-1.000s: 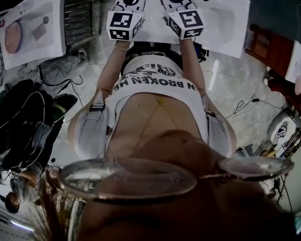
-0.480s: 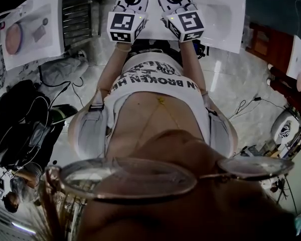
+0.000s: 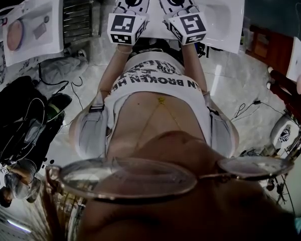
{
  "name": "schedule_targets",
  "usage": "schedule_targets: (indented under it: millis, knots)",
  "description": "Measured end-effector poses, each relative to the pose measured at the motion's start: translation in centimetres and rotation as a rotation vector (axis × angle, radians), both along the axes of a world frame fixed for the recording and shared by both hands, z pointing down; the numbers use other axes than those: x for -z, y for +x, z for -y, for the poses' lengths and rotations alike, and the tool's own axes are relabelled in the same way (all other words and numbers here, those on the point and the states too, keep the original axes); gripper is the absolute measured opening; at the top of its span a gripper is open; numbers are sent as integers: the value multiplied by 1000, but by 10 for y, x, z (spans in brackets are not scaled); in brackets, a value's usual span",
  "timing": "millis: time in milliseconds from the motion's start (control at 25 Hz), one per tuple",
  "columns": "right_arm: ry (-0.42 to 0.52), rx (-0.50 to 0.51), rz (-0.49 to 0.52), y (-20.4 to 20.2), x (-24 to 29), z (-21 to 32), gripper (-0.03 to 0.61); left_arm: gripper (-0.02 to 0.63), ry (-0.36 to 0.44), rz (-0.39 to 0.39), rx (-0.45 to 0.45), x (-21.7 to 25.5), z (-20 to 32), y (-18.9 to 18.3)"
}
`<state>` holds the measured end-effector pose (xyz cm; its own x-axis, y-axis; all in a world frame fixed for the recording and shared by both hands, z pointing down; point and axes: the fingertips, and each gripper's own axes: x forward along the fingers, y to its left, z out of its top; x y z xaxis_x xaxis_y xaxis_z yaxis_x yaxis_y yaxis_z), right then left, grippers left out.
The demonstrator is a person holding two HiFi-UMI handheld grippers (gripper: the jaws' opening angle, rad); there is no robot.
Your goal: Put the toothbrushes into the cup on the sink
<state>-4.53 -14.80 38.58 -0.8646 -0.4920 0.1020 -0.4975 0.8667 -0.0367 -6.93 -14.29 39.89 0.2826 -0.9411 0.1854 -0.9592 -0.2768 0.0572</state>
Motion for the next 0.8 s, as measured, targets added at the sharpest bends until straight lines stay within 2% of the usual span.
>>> schedule_targets:
  millis: [800]
  knots:
    - [8,50,-9,26,-4,-21,31,14,9,7,62,-4,-18,21]
